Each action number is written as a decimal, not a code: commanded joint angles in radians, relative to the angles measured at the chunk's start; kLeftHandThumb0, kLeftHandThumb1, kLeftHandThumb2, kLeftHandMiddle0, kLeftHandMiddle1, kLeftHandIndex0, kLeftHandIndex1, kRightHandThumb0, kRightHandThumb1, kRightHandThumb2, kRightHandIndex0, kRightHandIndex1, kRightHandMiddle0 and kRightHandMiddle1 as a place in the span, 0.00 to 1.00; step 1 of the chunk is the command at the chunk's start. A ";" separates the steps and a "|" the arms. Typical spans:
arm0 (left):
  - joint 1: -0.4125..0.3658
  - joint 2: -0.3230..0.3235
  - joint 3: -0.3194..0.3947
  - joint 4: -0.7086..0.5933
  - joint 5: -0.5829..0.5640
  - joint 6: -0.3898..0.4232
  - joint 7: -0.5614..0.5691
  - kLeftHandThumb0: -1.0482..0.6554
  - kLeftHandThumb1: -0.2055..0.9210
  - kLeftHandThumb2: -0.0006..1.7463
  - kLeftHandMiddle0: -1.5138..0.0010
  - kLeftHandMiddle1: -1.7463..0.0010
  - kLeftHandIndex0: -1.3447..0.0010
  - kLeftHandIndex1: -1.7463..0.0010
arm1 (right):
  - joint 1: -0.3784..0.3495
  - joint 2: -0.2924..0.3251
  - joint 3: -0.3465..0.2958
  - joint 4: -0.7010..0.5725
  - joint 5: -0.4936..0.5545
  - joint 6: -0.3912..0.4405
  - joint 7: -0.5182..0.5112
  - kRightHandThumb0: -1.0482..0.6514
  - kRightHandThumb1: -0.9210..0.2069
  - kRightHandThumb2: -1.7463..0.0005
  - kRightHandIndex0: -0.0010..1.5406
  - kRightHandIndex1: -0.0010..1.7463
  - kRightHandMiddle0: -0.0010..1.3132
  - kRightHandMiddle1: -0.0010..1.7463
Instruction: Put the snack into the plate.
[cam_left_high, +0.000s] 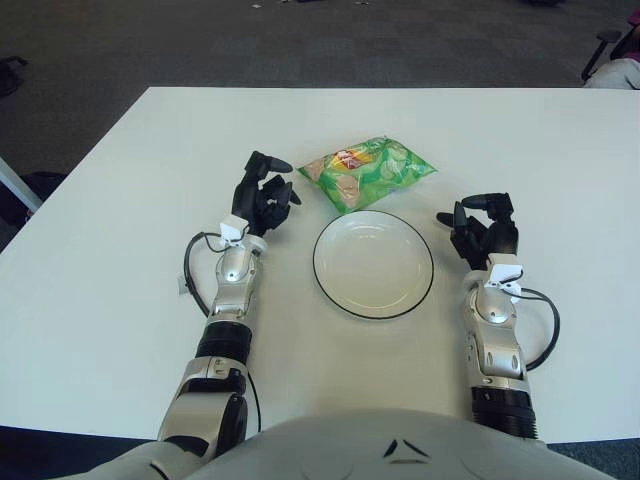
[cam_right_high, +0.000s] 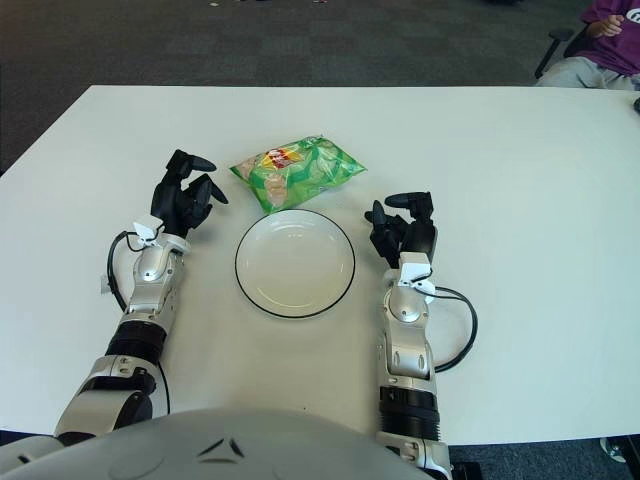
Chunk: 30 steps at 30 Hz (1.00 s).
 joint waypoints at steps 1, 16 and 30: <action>0.002 0.000 0.005 0.019 -0.017 -0.020 -0.014 0.41 1.00 0.19 0.44 0.07 0.71 0.11 | -0.003 -0.006 -0.009 -0.001 -0.001 0.016 -0.013 0.42 0.00 0.73 0.59 0.31 0.18 0.97; 0.002 -0.001 0.006 0.025 -0.007 -0.028 -0.006 0.41 1.00 0.19 0.45 0.06 0.71 0.11 | -0.074 -0.159 0.003 -0.051 -0.246 0.085 -0.060 0.41 0.00 0.76 0.60 0.29 0.22 0.93; -0.003 -0.006 0.006 0.034 -0.010 -0.044 -0.009 0.41 1.00 0.19 0.46 0.05 0.70 0.12 | -0.128 -0.373 0.066 -0.065 -0.461 0.092 0.008 0.41 0.00 0.77 0.53 0.23 0.24 0.93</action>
